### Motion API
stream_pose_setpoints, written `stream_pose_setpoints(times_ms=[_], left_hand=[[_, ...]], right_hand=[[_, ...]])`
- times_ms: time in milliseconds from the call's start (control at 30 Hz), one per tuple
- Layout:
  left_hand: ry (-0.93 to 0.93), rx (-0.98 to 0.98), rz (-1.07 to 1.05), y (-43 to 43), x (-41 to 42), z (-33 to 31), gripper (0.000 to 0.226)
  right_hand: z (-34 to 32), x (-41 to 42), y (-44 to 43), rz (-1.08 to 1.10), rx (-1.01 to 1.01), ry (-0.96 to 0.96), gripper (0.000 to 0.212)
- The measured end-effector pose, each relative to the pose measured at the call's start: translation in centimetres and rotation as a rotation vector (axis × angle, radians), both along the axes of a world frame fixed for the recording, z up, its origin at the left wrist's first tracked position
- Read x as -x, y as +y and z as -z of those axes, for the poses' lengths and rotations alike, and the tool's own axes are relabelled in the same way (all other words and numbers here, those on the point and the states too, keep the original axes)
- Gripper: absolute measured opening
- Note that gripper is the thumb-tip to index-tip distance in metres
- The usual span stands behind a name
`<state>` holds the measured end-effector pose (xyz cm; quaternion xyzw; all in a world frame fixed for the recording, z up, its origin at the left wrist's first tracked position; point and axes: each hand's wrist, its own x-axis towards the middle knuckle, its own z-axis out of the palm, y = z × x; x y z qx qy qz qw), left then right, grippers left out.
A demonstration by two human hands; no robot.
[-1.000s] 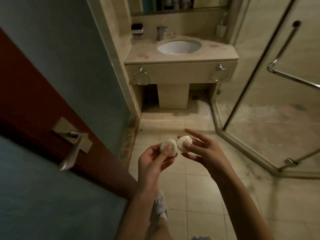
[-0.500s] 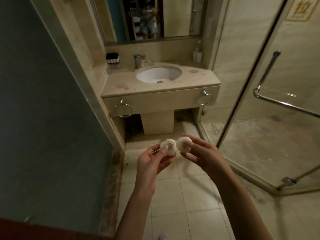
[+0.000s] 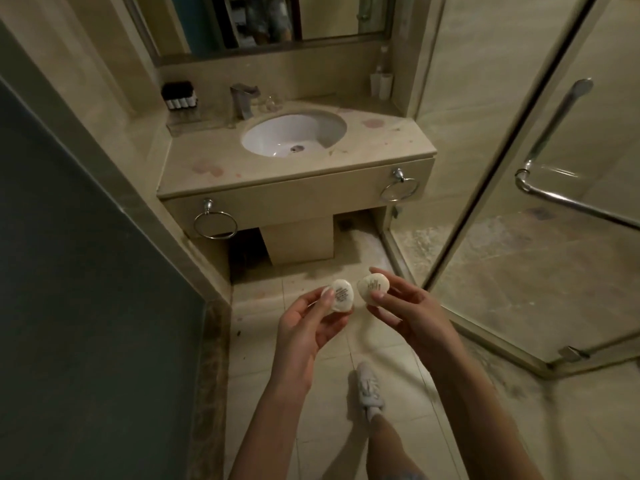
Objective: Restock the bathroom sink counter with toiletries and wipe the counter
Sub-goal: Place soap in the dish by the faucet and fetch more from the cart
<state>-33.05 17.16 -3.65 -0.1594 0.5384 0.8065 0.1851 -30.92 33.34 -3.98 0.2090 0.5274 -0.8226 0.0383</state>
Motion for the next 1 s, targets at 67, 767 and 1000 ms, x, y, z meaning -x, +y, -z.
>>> stream_pose_setpoints(times_ms=[67,767,1000], left_hand=[[0.015,0.036,-0.025,1.2,2.7,0.2,0.027],[0.078,0.05,-0.077,17.8,26.9,-1.9,0.024],[0.044,0.068,-0.059,18.9,32.8,-1.1,0.046]], right_hand=[[0.1,2.9,1.1,-0.018,-0.005,-0.005,0.038],[-0.9,27.9,17.1,-0.07,0.036,0.028,0.04],[-0.2,33.3,18.0,-0.071,0.03,0.035,0.048]])
